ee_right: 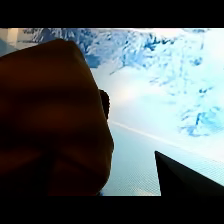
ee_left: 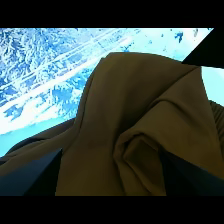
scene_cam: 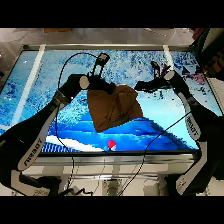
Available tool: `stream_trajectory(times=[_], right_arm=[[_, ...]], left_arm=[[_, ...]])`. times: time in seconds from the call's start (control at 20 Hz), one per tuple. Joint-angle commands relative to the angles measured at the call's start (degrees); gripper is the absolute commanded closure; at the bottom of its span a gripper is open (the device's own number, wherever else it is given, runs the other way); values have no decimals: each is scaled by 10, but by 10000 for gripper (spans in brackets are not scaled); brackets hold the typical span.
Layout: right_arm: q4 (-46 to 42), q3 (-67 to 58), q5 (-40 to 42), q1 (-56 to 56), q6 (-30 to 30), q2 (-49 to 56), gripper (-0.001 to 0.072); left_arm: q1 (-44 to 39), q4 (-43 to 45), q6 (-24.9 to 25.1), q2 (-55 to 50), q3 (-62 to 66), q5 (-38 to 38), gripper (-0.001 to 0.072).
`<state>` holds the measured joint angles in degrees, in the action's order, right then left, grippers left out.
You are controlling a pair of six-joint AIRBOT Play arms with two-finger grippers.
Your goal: Fold the clothes and pants, and hang the long-sleeved shirts on hangers.
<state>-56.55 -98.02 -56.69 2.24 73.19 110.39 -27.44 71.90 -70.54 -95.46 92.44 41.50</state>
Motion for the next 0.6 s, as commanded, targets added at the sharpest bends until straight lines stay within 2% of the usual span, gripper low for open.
stream_trajectory(times=[0.0, 0.55], right_arm=[[-24, -2, 3, 10, 25, 20, 36], [-36, -2, -216, -13, 24, 52, 42]], left_arm=[[3, 1, 0, 0, 0, 34, 10], [3, 1, 0, 0, 0, 38, 10]])
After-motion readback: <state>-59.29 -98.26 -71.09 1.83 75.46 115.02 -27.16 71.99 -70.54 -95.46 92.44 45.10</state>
